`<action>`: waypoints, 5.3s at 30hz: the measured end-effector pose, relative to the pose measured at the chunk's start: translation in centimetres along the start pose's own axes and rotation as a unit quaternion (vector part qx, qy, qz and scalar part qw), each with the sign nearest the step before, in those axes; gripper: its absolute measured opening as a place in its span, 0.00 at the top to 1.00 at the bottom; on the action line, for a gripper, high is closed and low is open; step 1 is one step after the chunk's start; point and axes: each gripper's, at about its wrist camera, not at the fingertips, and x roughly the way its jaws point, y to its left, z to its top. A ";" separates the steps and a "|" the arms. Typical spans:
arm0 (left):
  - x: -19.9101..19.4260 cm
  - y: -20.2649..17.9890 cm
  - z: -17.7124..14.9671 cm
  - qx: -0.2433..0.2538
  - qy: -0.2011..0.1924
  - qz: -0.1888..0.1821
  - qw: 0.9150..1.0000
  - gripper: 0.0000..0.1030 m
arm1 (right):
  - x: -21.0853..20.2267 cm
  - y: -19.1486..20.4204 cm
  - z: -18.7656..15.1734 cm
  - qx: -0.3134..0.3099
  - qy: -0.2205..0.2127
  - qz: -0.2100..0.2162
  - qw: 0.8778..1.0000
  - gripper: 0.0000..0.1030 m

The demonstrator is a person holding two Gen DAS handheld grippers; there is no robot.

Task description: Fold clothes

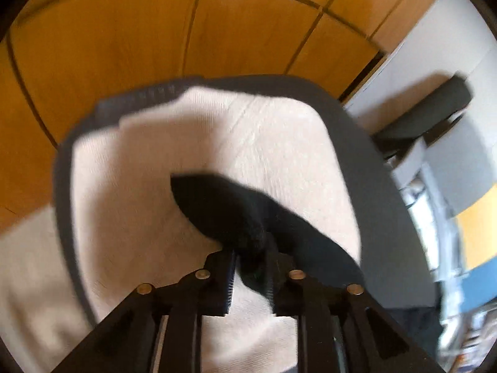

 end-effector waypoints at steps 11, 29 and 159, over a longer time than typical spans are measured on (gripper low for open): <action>1.8 1.6 -1.2 -0.007 0.032 -0.045 0.998 0.92 | 0.0 0.4 0.0 -0.005 -0.001 -0.008 1.000 0.43; -13.3 -19.8 -7.5 0.160 -0.008 -0.266 0.950 0.94 | 0.0 -0.3 -0.1 0.014 0.001 0.011 1.000 0.43; 2.8 -19.8 -28.5 0.304 0.069 -0.130 0.941 0.11 | -0.3 16.1 12.4 -0.149 0.066 0.297 0.941 0.72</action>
